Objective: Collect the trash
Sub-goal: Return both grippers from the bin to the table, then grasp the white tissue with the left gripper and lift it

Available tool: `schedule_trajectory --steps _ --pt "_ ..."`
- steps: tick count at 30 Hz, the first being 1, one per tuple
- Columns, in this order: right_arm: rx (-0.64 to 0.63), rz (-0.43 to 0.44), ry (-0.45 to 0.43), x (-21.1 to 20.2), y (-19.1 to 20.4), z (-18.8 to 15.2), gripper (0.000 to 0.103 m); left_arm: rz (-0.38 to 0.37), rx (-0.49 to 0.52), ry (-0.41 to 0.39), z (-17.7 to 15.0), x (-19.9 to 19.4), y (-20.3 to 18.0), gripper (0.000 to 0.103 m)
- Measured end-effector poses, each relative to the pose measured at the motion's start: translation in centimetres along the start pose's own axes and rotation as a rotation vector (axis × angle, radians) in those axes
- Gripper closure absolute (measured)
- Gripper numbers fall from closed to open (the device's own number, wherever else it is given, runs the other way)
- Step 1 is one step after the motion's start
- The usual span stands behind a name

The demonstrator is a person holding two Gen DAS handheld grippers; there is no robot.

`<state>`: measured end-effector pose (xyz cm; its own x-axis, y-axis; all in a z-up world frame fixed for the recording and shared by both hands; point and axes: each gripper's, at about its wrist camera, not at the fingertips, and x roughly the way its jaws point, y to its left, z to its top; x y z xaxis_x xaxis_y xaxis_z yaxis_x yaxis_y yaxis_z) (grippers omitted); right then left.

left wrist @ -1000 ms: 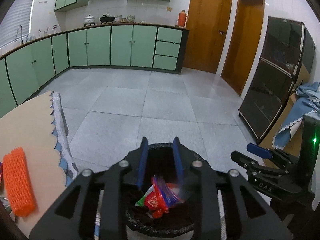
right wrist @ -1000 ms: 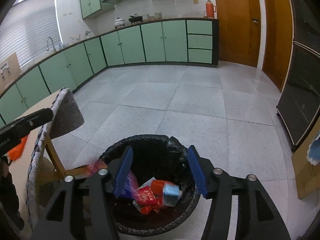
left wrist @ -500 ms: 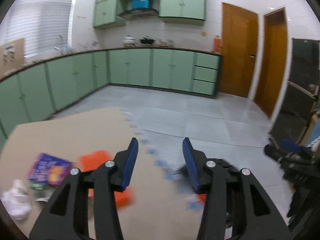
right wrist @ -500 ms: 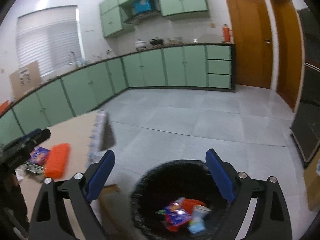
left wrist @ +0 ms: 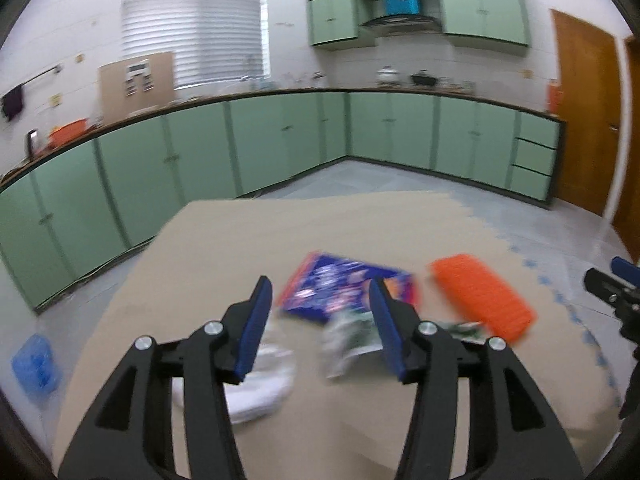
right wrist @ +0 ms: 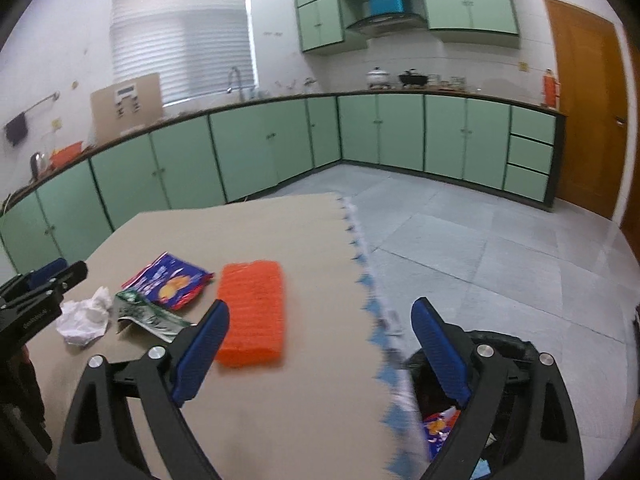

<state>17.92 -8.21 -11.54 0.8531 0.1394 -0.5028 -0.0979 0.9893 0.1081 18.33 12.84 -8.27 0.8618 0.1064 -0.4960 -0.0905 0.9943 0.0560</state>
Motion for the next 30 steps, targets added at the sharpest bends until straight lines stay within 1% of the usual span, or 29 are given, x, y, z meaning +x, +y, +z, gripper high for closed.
schedule_trajectory --steps 3,6,10,12,14,18,20,21,22,23,24,25,26,28,30 --pt "-0.024 0.005 0.01 0.8 1.5 0.0 0.013 0.059 -0.028 0.031 -0.6 0.5 3.4 0.044" --pt "-0.048 0.007 0.023 1.4 2.7 -0.2 0.013 0.06 -0.077 0.091 -1.1 1.8 6.2 0.04" --pt "-0.067 0.008 0.031 1.6 3.6 -0.4 0.013 0.056 -0.142 0.137 -2.3 2.4 8.4 0.036" --pt "-0.08 0.009 0.037 1.7 4.0 -0.4 0.013 0.043 -0.168 0.148 -2.2 2.5 9.1 0.034" --pt "-0.089 0.009 0.04 1.7 4.2 -0.6 0.013 0.035 -0.178 0.167 -1.9 3.1 9.0 0.033" --pt "-0.096 0.009 0.042 1.7 4.4 -0.6 0.013 0.022 -0.192 0.214 -3.3 3.7 9.3 0.033" --pt "-0.097 0.01 0.043 1.8 4.5 -0.6 0.013 0.018 -0.192 0.24 -3.4 4.2 9.3 0.035" --pt "-0.098 0.011 0.043 1.8 4.5 -0.6 0.013 0.012 -0.19 0.254 -3.5 4.4 9.2 0.039" --pt "-0.101 0.012 0.042 1.7 4.5 -0.6 0.013 0.006 -0.188 0.264 -3.6 4.5 9.1 0.049" --pt "-0.103 0.012 0.041 1.7 4.5 -0.6 0.013 -0.001 -0.185 0.279 -3.8 4.7 8.9 0.055" --pt "-0.106 0.012 0.041 1.7 4.5 -0.7 0.013 -0.009 -0.183 0.292 -3.9 4.9 8.7 0.069" --pt "-0.107 0.013 0.041 1.7 4.5 -0.6 0.013 -0.016 -0.184 0.299 -3.9 5.0 8.7 0.085" --pt "-0.108 0.014 0.042 1.8 4.5 -0.7 0.013 -0.017 -0.184 0.301 -3.9 5.1 8.6 0.092" --pt "-0.111 0.015 0.047 1.9 4.4 -0.7 0.013 -0.009 -0.18 0.281 -3.9 4.7 8.4 0.096" --pt "-0.113 0.013 0.055 2.1 4.3 -0.7 0.014 -0.008 -0.175 0.253 -3.8 4.1 8.2 0.097"
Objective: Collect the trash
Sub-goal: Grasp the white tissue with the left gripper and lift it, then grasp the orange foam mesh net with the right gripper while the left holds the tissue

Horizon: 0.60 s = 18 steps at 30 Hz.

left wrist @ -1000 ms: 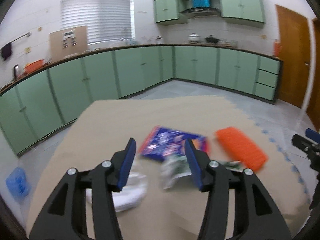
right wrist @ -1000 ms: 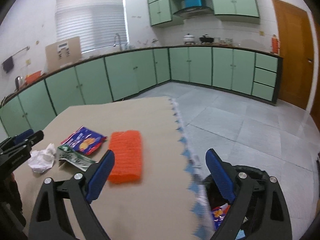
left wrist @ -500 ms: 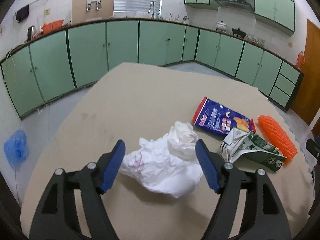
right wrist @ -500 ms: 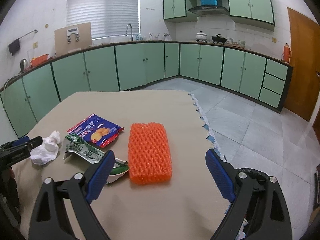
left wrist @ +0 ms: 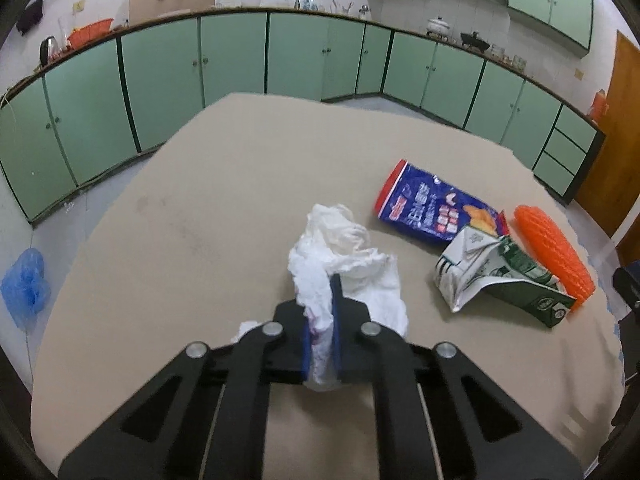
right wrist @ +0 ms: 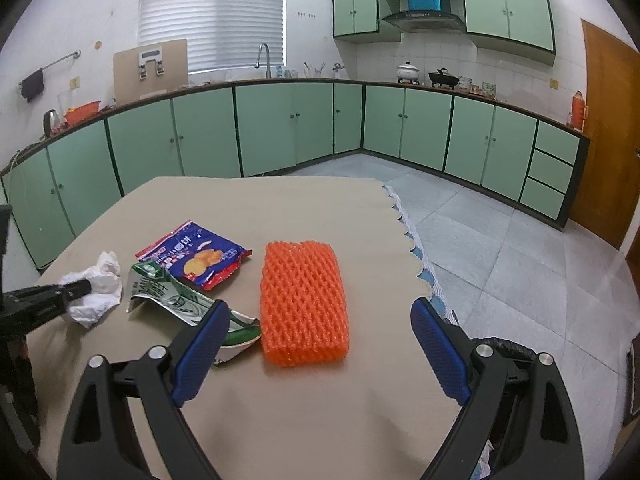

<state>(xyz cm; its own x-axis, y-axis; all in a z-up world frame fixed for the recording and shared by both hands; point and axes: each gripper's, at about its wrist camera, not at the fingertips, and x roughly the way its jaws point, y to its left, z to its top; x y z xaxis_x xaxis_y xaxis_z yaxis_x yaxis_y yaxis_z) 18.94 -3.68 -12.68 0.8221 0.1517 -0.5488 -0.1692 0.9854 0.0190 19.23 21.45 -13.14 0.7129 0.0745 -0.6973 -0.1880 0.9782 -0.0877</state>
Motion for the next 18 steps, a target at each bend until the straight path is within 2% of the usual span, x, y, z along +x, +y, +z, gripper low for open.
schedule_trajectory --steps 6,12,18 --pt "-0.001 -0.003 0.032 1.0 -0.2 -0.1 0.018 -0.017 -0.004 -0.06 0.3 -1.9 -0.3 0.098" --pt "0.013 -0.011 0.06 2.3 -0.1 0.0 0.024 -0.014 0.042 -0.114 1.1 -3.1 -2.2 0.098" --pt "0.024 0.006 0.092 3.2 -0.1 -0.1 0.036 -0.015 0.072 -0.121 1.0 -2.8 -3.7 0.098"
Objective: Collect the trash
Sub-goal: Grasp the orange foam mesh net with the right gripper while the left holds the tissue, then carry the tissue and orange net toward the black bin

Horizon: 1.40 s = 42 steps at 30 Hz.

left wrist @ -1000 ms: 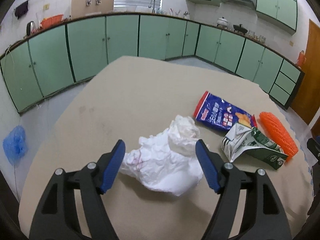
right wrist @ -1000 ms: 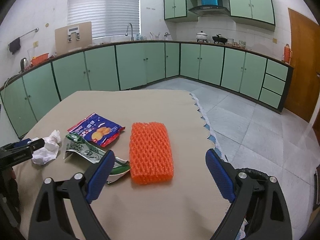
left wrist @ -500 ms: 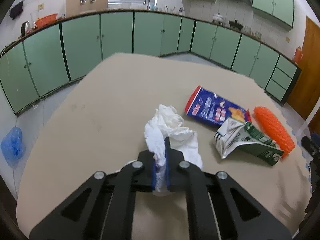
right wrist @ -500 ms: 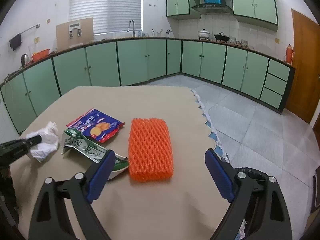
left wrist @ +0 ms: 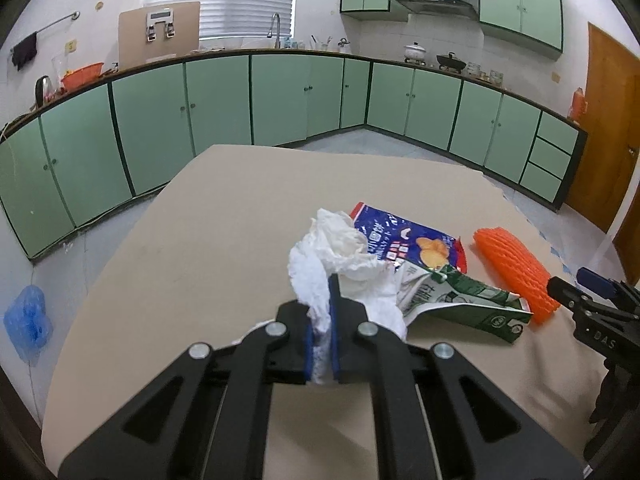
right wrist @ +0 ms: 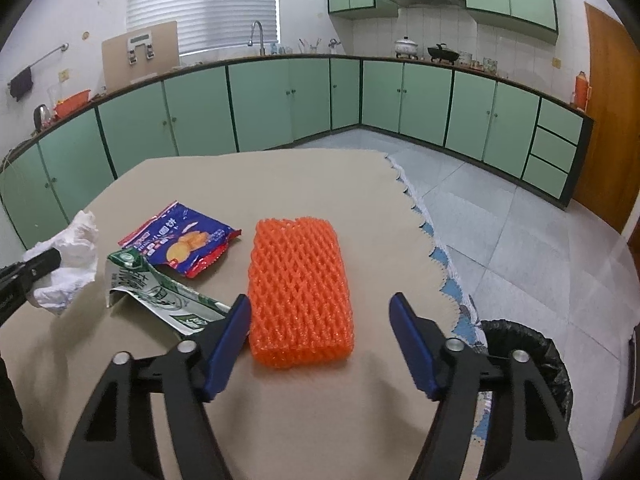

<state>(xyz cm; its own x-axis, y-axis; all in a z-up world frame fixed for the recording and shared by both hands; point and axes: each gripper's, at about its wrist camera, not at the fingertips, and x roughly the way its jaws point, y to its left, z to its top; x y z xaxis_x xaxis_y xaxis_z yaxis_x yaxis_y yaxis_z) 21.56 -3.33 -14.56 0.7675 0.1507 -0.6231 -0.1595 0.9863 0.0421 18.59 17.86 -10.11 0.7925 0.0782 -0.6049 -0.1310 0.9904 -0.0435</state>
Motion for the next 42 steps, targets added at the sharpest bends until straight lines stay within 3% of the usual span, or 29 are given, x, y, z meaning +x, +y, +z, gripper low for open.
schedule_trajectory --steps 6,9,11,14,24,30,34,35,38,42 --pt "0.015 0.033 0.048 1.0 -0.2 -0.3 0.056 -0.005 0.011 0.008 -0.2 0.3 -0.6 0.098" --pt "0.028 0.058 0.074 1.4 -0.5 -0.5 0.072 -0.005 0.013 0.008 -0.3 0.4 -0.7 0.098" --pt "0.027 0.075 0.083 1.5 -0.5 -0.6 0.095 -0.006 0.013 0.007 -0.2 0.4 -0.8 0.098" --pt "0.025 0.081 0.08 1.2 -0.5 -0.6 0.103 -0.006 0.018 0.0 -0.3 0.2 -1.0 0.098" --pt "0.028 0.085 -0.023 -2.7 -1.0 0.2 0.103 -0.022 0.025 -0.05 0.7 -1.6 -1.9 0.098" --pt "0.005 0.091 0.035 -2.2 -1.0 0.1 0.098 -0.046 0.039 -0.068 0.9 -2.1 -3.1 0.098" --pt "0.004 0.082 0.044 -1.2 -0.5 -0.2 0.057 -0.046 0.044 -0.064 0.7 -2.0 -3.2 0.098" --pt "0.001 0.076 0.046 -1.0 -0.5 -0.2 0.051 -0.045 0.043 -0.06 0.7 -1.8 -3.0 0.098" --pt "0.011 0.062 0.081 0.4 -0.4 -0.4 0.037 -0.034 0.042 -0.051 0.4 -1.5 -2.7 0.098" --pt "0.038 0.062 0.128 1.8 -0.6 -0.8 0.038 -0.026 0.04 -0.041 0.2 -1.1 -2.2 0.098"
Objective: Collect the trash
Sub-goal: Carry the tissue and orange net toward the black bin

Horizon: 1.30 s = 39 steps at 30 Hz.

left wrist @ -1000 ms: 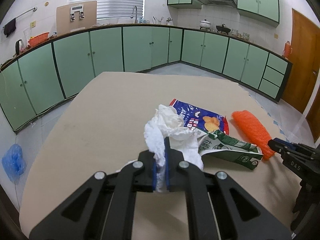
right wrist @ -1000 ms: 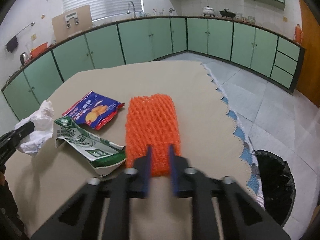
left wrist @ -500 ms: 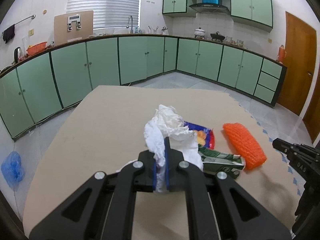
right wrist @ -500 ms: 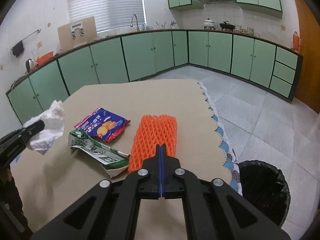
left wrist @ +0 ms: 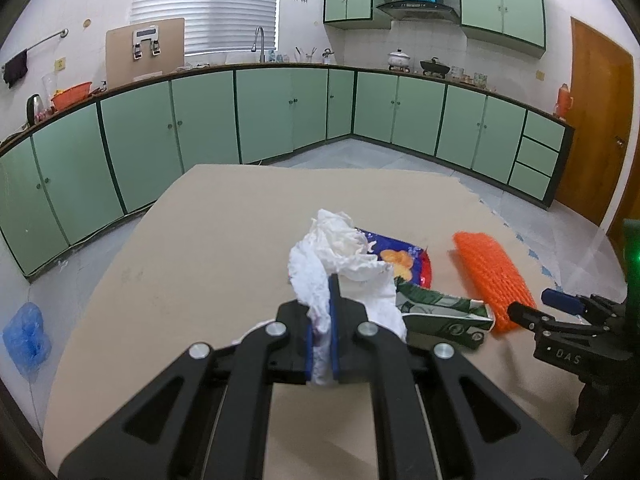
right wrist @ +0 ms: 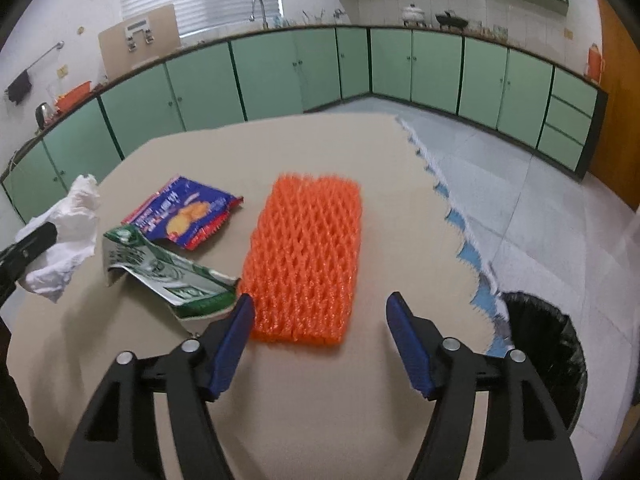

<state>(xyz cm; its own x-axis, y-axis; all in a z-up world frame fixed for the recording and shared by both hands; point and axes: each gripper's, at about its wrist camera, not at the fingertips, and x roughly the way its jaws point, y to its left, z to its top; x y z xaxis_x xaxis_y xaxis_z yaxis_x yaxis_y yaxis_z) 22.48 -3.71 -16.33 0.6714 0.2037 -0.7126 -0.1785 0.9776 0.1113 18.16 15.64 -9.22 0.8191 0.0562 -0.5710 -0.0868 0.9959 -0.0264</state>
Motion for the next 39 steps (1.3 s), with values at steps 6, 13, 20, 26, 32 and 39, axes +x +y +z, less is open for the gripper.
schedule_trajectory --steps 6,13,20,26,32,39 --pt "0.004 0.059 -0.009 -0.4 -0.1 -0.2 0.093 -0.003 -0.004 0.005 0.0 0.2 0.2 0.098" --pt "0.016 0.061 -0.093 -3.4 -0.8 0.2 0.093 -0.013 -0.005 -0.007 0.2 -0.4 0.0 0.098" --pt "0.009 0.033 -0.195 -7.9 -1.9 1.1 0.093 -0.066 0.018 -0.048 1.3 -1.7 -1.8 0.098" --pt "0.042 -0.013 -0.252 -11.1 -4.1 1.1 0.093 -0.132 0.043 -0.078 2.1 -2.4 -4.9 0.098" --pt "0.073 -0.058 -0.3 -14.1 -6.9 0.9 0.093 -0.218 0.076 -0.094 2.5 -2.6 -9.3 0.098" --pt "0.135 -0.141 -0.31 -15.9 -11.5 -0.3 0.093 -0.325 0.13 -0.091 2.4 -2.3 -15.2 0.098"
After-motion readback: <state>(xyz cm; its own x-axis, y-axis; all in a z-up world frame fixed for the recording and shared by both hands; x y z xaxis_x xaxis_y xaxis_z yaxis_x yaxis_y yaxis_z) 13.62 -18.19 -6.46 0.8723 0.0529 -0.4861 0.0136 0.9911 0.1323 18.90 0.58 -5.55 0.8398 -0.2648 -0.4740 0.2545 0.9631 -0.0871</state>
